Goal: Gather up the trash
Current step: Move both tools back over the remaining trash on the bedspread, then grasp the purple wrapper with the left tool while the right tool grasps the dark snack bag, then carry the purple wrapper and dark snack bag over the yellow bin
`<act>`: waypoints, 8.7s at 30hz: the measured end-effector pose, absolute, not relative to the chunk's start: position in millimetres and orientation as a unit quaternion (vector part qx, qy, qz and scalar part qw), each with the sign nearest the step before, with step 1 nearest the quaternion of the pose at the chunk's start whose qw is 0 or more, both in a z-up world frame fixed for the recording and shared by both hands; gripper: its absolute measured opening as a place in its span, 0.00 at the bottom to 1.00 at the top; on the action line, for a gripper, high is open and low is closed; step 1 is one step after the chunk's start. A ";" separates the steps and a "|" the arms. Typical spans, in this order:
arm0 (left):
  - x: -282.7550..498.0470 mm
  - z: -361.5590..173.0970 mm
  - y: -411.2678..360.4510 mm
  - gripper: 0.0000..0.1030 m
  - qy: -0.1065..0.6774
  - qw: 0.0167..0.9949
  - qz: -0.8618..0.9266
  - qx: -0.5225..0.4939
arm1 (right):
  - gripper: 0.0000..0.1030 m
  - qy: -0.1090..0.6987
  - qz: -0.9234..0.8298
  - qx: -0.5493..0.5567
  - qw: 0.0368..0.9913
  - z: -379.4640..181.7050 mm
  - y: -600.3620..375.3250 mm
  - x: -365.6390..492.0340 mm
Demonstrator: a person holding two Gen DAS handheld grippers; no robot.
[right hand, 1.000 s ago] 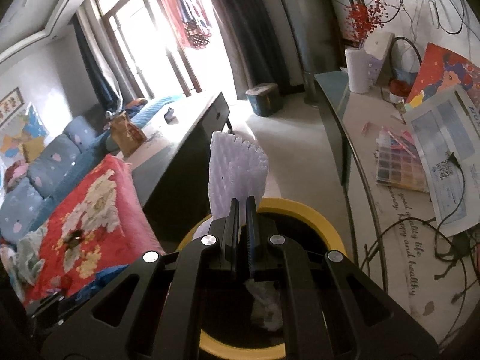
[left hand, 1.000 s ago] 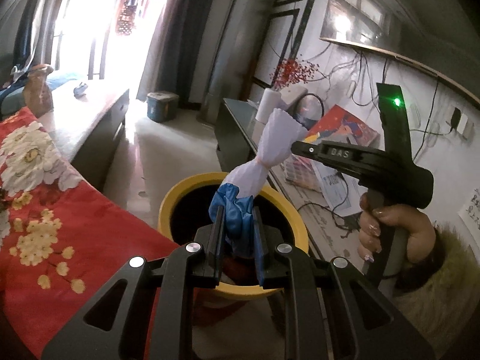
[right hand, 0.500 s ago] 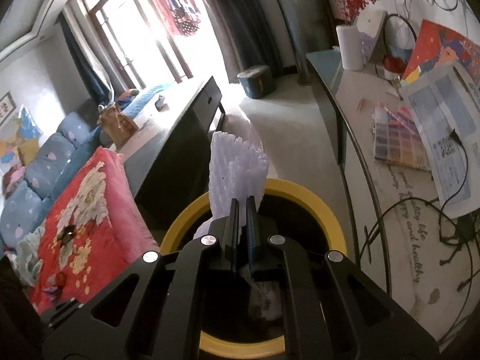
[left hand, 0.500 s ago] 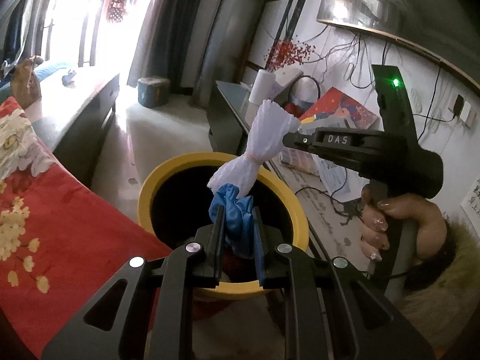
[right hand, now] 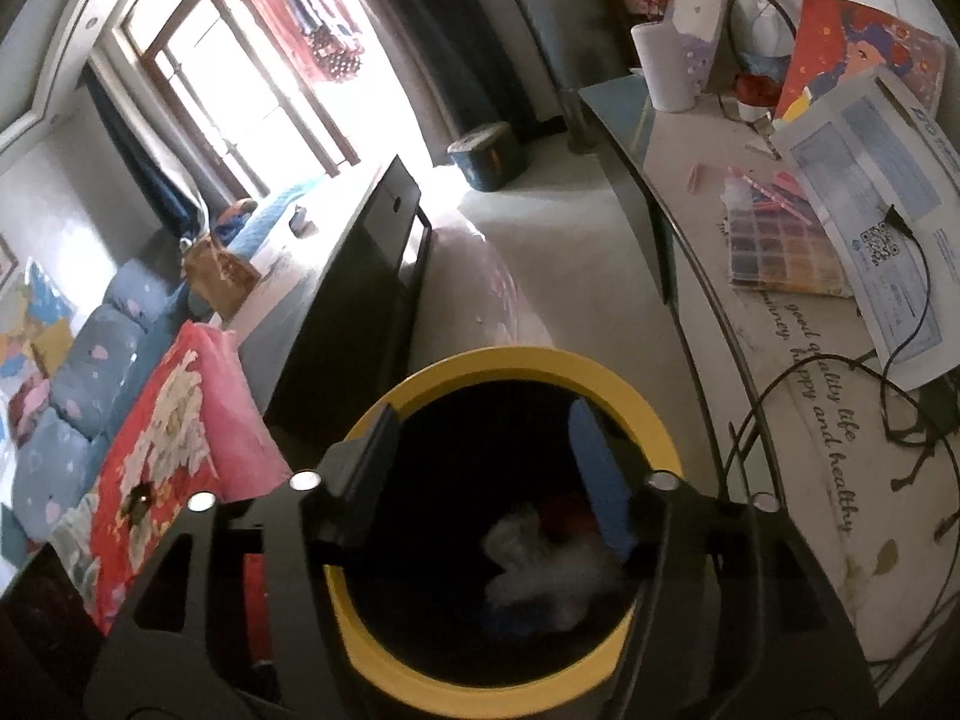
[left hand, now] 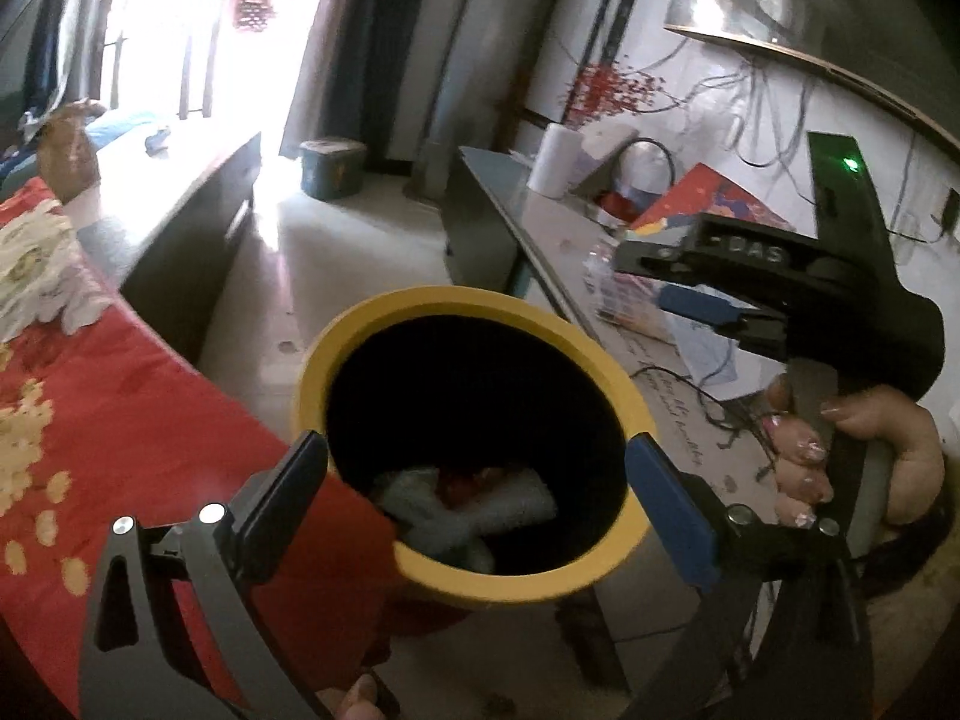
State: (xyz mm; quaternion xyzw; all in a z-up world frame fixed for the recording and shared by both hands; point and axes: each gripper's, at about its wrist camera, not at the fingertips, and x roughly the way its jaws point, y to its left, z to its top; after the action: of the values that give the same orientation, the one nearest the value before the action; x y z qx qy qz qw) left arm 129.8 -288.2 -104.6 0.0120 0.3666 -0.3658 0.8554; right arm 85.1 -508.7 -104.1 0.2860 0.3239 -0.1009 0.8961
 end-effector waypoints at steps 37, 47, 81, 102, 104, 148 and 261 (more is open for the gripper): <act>112.4 -38.1 -150.0 0.94 0.281 0.937 -0.205 -0.040 | 0.67 0.290 0.028 0.203 0.935 -60.5 -416.6 87.7; 112.2 -24.7 -99.3 0.94 0.262 0.951 -0.149 -0.071 | 0.67 0.293 0.093 0.159 0.938 -47.8 -369.5 90.2; 110.9 -22.3 39.9 0.94 0.260 0.960 -0.030 -0.098 | 0.67 0.314 0.256 0.050 0.913 -33.6 -224.1 126.3; 117.9 -85.6 56.3 0.93 0.369 0.922 -0.087 -0.078 | 0.63 0.380 0.273 0.011 0.884 -80.2 -154.2 223.0; 118.8 -90.1 51.3 0.93 0.375 0.920 -0.094 -0.071 | 0.56 0.387 0.278 -0.001 0.879 -84.7 -148.0 232.4; 115.9 -99.2 30.1 0.28 0.410 0.898 -0.151 -0.046 | 0.00 0.406 0.334 0.005 0.850 -105.2 -163.9 197.9; 129.5 -110.5 -141.3 0.19 0.430 0.876 -0.219 -0.002 | 0.00 0.369 0.013 0.199 0.908 -134.4 -473.8 84.0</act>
State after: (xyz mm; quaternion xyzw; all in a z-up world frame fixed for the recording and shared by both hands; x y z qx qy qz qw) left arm 129.5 -141.3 -110.5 -0.0015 0.4298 -0.2195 0.8758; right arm 84.0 -473.8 -134.4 0.1994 0.3688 0.0129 0.9078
